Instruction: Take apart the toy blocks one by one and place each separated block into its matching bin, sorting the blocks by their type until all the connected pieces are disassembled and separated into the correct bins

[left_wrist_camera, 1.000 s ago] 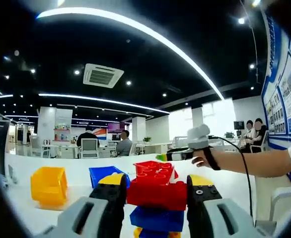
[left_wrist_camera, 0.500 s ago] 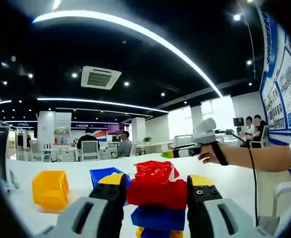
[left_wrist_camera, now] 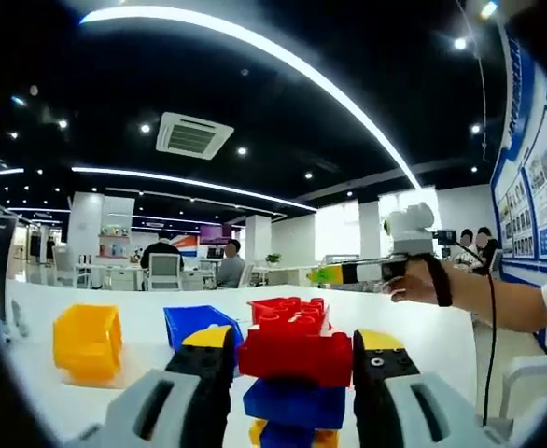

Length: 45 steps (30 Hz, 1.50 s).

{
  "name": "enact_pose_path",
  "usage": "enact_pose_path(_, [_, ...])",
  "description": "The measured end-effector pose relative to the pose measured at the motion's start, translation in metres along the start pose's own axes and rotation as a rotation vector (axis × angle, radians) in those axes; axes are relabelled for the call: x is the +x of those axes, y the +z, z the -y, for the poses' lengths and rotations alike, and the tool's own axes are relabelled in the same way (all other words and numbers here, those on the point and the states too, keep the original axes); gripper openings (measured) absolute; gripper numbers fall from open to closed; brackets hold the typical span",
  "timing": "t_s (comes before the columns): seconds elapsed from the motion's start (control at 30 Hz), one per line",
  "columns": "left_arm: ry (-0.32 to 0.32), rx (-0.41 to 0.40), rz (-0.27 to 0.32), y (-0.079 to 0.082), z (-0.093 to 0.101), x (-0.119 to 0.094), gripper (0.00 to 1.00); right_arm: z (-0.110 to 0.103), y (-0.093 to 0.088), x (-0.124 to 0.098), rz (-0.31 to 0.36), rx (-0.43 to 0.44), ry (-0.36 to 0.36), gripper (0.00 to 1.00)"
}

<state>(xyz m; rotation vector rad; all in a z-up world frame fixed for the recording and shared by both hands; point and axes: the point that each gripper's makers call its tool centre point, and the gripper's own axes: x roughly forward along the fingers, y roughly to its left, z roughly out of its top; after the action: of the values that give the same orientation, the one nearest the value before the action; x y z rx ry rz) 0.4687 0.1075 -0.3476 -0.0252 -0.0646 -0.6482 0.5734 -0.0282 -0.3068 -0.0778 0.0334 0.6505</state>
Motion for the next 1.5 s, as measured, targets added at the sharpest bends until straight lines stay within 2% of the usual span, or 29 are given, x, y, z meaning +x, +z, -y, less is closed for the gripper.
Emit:
enact_pose_path(0.07, [0.001,-0.003,-0.003,-0.001,-0.001,0.000,0.51,-0.024,0.006,-0.004,0.005,0.012,0.062,0.50])
enact_pose_path(0.13, [-0.001,-0.005,-0.005,-0.002,0.000,0.001,0.51,-0.058,0.014,-0.011,0.018,0.024,0.149,0.50])
enact_pose_path(0.27, [-0.008,0.003,-0.010,-0.003,0.003,0.002,0.51,-0.109,0.018,-0.021,0.002,0.022,0.269,0.51])
enact_pose_path(0.43, [-0.029,-0.004,-0.010,-0.003,0.006,0.000,0.52,-0.153,0.014,-0.024,-0.022,-0.027,0.365,0.52])
enact_pose_path(0.53, [-0.092,-0.038,-0.015,-0.007,0.014,0.000,0.59,-0.170,0.008,-0.024,-0.040,-0.077,0.433,0.54])
enact_pose_path(0.57, [-0.108,-0.044,-0.020,-0.009,0.015,0.000,0.59,-0.175,0.008,-0.023,-0.034,-0.089,0.453,0.55])
enact_pose_path(0.67, [-0.117,-0.016,-0.002,-0.012,0.010,0.000,0.49,-0.181,0.005,-0.021,-0.039,-0.118,0.505,0.53])
enact_pose_path(0.7, [-0.165,-0.079,0.013,-0.009,0.016,0.001,0.49,-0.183,0.004,-0.021,-0.039,-0.125,0.527,0.52])
enact_pose_path(0.77, [-0.209,-0.085,0.021,-0.009,0.019,0.000,0.48,-0.190,0.003,-0.023,-0.023,-0.163,0.599,0.50])
enact_pose_path(0.87, [-0.262,-0.094,0.016,-0.009,0.018,-0.003,0.48,-0.196,0.003,-0.028,-0.027,-0.169,0.708,0.47])
enact_pose_path(1.0, [-0.433,-0.135,0.050,-0.006,0.037,-0.017,0.48,-0.200,0.002,-0.035,-0.029,-0.229,0.801,0.44])
enact_pose_path(1.07, [-0.451,-0.157,0.054,-0.006,0.036,-0.020,0.48,-0.205,-0.002,-0.040,-0.049,-0.225,0.860,0.43])
enact_pose_path(1.13, [-0.464,-0.160,0.059,-0.006,0.036,-0.022,0.48,-0.209,-0.006,-0.043,-0.068,-0.221,0.888,0.42])
enact_pose_path(1.3, [-0.510,-0.135,0.057,-0.007,0.043,-0.029,0.48,-0.213,-0.012,-0.044,-0.087,-0.212,0.917,0.31])
enact_pose_path(1.4, [-0.527,-0.140,0.059,-0.007,0.046,-0.031,0.48,-0.217,-0.019,-0.046,-0.106,-0.215,0.937,0.30])
enact_pose_path(1.5, [-0.543,-0.156,0.062,-0.008,0.050,-0.031,0.48,-0.222,-0.017,-0.053,-0.115,-0.190,0.961,0.28])
